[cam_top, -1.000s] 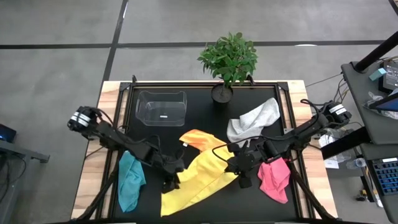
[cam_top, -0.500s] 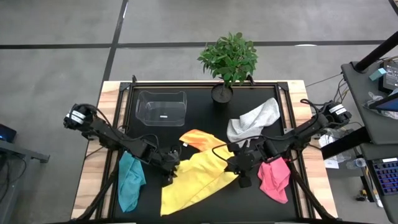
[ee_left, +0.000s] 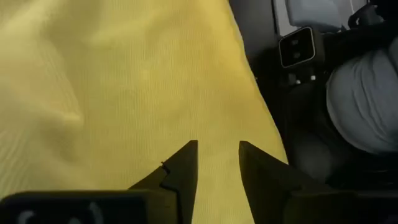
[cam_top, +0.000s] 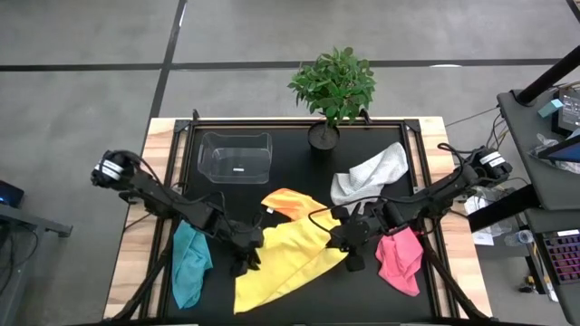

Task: Fold microfiber towels
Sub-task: Fold the yellow towel

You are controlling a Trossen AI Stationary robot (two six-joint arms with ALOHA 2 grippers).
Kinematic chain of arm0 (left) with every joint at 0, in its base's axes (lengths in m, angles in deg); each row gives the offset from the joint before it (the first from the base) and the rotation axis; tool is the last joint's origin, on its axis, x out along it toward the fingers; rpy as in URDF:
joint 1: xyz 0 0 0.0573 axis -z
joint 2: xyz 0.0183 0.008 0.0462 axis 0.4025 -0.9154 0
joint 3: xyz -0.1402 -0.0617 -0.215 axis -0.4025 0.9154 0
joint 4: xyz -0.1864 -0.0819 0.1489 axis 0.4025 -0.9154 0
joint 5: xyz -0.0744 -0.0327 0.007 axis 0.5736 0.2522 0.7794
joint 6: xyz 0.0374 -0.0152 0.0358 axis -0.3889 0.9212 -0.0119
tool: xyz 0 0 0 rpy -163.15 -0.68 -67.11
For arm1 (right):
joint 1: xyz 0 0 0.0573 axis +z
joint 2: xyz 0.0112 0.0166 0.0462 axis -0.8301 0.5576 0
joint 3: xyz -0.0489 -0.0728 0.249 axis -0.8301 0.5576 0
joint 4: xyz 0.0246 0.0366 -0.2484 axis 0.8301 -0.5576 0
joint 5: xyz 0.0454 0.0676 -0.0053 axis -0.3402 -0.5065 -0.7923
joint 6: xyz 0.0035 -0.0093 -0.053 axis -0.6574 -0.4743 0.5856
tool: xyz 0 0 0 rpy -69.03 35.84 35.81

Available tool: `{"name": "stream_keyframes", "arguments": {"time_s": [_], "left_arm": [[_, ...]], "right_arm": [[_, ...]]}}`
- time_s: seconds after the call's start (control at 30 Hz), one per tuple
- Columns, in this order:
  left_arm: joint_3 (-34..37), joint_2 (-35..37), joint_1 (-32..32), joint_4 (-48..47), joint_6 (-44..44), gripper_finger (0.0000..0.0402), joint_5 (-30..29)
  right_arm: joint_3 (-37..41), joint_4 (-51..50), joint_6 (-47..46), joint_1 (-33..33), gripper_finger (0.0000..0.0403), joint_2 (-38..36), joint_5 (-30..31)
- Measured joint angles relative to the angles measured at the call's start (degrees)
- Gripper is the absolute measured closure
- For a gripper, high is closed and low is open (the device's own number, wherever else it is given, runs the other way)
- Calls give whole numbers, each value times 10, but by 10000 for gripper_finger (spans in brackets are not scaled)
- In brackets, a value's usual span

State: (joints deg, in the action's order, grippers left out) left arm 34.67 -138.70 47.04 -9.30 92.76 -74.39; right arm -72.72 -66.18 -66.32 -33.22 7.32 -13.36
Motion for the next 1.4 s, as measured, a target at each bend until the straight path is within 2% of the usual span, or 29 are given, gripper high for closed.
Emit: {"name": "stream_keyframes", "arguments": {"time_s": [0.17,0.43,0.7,1.17,1.4], "left_arm": [[4,23,0,0,-17,313,-28],[5,37,-2,-53,-31,313,-93],[7,37,-30,-84,-36,313,-104],[31,37,-76,-84,-126,242,-108],[68,37,-80,-83,-136,240,-184]], "right_arm": [[0,1,5,-3,394,0,0],[0,1,16,-3,394,0,1],[0,1,16,-3,394,0,1],[2,1,16,-5,394,0,1],[2,1,13,-7,394,0,1]]}}
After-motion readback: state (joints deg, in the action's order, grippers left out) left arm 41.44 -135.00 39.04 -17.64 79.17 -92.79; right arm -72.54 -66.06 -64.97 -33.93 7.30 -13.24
